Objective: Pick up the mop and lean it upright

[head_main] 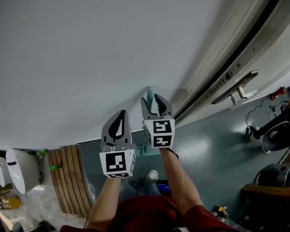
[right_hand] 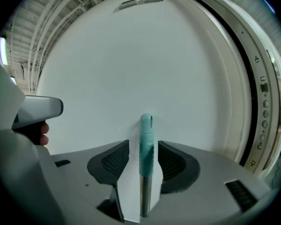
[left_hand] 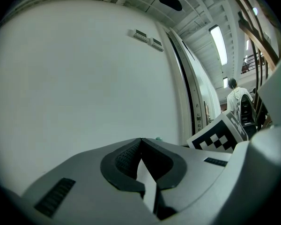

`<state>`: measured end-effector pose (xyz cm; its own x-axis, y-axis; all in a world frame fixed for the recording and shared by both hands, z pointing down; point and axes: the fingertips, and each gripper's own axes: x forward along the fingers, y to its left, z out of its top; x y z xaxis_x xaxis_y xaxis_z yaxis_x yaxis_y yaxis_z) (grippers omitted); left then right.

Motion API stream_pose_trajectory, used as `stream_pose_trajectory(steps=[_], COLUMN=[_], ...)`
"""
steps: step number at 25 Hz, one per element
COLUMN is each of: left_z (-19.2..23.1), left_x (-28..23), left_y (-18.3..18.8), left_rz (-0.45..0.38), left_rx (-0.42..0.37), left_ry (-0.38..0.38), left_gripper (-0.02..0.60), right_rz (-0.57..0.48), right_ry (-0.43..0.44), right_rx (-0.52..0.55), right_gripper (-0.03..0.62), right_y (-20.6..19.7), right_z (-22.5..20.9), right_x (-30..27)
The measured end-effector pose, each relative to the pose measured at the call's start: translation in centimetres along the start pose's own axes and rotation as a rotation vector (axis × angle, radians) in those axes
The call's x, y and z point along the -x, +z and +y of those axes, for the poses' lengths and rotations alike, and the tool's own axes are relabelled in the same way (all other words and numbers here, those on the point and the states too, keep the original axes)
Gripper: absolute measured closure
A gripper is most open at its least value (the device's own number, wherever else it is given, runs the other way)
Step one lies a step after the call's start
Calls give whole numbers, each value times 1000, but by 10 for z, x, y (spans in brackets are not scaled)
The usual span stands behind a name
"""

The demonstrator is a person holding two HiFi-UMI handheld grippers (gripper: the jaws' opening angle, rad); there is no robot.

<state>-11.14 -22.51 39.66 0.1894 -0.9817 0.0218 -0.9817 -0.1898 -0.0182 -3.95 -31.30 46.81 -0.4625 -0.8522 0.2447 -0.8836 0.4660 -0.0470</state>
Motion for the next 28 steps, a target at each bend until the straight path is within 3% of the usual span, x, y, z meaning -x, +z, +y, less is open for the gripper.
stream_pose_trajectory(steps=[11,19,28], left_z=[7,9,12], left_x=[1,1,1], left_y=[-2,-6,-7], left_rz=[6,15,15], left_rx=[7,8,4], left_ry=[10,12,11], left_gripper=[568,568,568], right_rz=[10,1,5], right_ry=[-27,-64,-82], right_rx=[2,-2,20], right_gripper=[407,479,487], right_y=[-6,-6,-8], right_z=[-1,-8,-9], right_x=[-4,-5,-10])
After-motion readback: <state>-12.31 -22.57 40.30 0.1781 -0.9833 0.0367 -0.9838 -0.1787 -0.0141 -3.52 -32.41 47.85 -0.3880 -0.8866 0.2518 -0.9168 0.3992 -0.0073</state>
